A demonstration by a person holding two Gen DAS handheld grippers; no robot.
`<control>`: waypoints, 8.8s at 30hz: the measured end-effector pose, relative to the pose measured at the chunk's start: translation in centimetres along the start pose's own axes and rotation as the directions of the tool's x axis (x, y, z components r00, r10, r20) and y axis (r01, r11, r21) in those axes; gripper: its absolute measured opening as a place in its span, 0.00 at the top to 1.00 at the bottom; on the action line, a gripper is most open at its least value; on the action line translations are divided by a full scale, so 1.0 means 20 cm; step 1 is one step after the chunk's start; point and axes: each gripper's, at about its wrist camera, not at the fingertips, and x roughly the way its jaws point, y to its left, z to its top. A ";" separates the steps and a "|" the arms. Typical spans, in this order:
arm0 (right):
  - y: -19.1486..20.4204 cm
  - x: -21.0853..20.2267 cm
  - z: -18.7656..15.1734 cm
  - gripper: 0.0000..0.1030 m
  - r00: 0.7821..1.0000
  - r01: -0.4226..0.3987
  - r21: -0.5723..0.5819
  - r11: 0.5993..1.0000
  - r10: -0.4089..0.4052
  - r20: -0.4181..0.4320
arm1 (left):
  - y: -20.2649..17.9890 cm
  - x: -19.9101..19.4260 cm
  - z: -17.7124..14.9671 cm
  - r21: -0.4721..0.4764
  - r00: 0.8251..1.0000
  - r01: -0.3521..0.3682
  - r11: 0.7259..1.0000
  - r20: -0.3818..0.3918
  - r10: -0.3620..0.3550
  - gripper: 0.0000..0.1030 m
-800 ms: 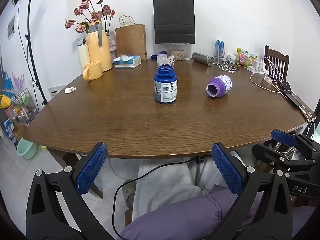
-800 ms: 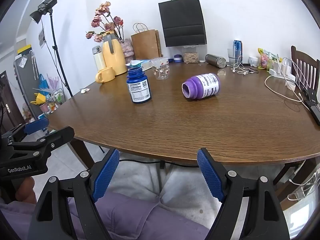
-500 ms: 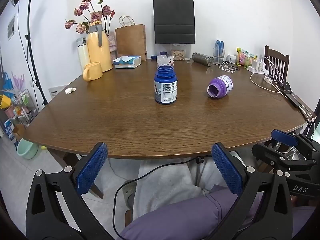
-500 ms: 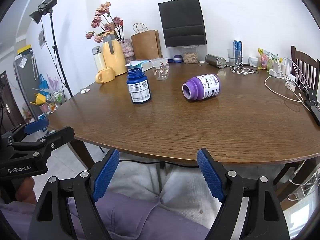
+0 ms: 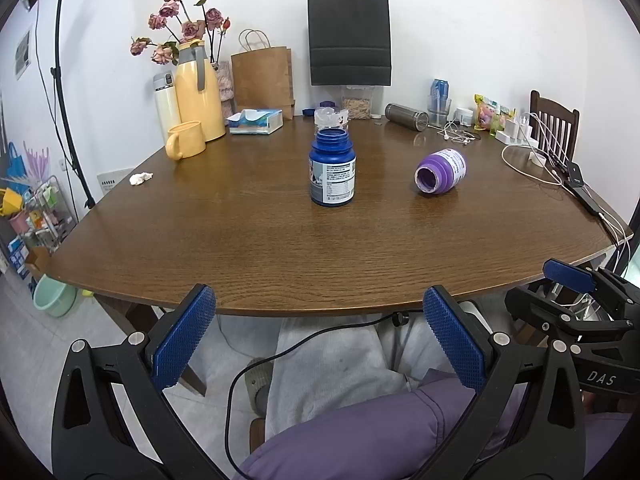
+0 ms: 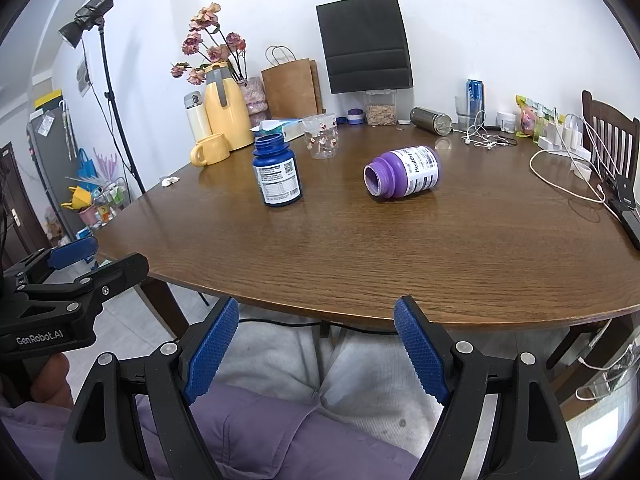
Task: Flip cup upright
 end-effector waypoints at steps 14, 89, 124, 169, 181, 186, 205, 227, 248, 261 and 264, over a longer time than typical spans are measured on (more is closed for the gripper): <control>0.00 0.01 -0.02 0.18 1.000 0.000 0.001 1.000 0.000 -0.003 | 0.00 0.02 -0.03 -0.001 1.000 0.000 1.000 -0.007 0.000 0.00; -0.37 0.36 0.41 0.18 0.999 0.038 0.063 0.997 -0.038 -0.001 | -0.12 0.39 0.30 0.041 0.991 0.129 0.991 -0.050 -0.127 0.00; -0.79 1.28 0.87 0.42 0.957 -0.111 -0.039 0.993 0.096 -0.275 | -0.81 1.84 1.31 0.206 0.863 0.381 0.901 -0.428 -0.267 0.00; -1.04 1.00 0.89 0.41 0.986 -0.054 0.093 0.994 0.068 -0.153 | -0.61 1.52 0.99 0.234 0.794 0.536 0.811 -0.466 -0.390 0.21; -1.07 1.01 0.93 0.37 0.929 -0.293 0.310 0.905 0.346 -0.131 | -0.64 1.52 1.01 0.278 0.807 0.517 0.810 -0.473 -0.353 0.42; -1.08 1.16 0.99 0.22 0.834 -0.433 0.521 0.736 0.546 -0.078 | -0.57 1.39 1.06 0.307 0.848 0.486 0.818 -0.392 -0.357 0.42; -0.84 1.24 1.06 0.35 0.778 -0.513 0.550 0.659 0.628 -0.028 | -0.40 1.23 1.04 0.304 0.856 0.510 0.805 -0.274 -0.439 0.38; -0.45 1.34 0.98 0.33 0.992 -0.038 -0.232 0.972 0.009 -0.123 | 0.15 1.29 1.00 -0.037 0.945 0.161 0.986 -0.284 -0.165 0.17; -0.23 0.15 0.62 0.18 0.994 -0.030 -0.159 0.987 0.046 0.099 | 0.08 0.37 0.47 -0.050 0.999 0.024 0.998 -0.035 -0.026 0.00; -0.05 -0.08 0.02 0.18 0.990 -0.050 -0.043 0.998 0.055 0.132 | -0.07 -0.11 0.00 -0.014 0.988 0.004 1.000 0.152 -0.002 0.00; -0.09 -0.05 0.03 0.18 0.991 -0.048 -0.009 0.999 0.049 0.123 | -0.05 -0.10 -0.01 -0.043 0.991 0.004 0.999 0.137 0.002 0.00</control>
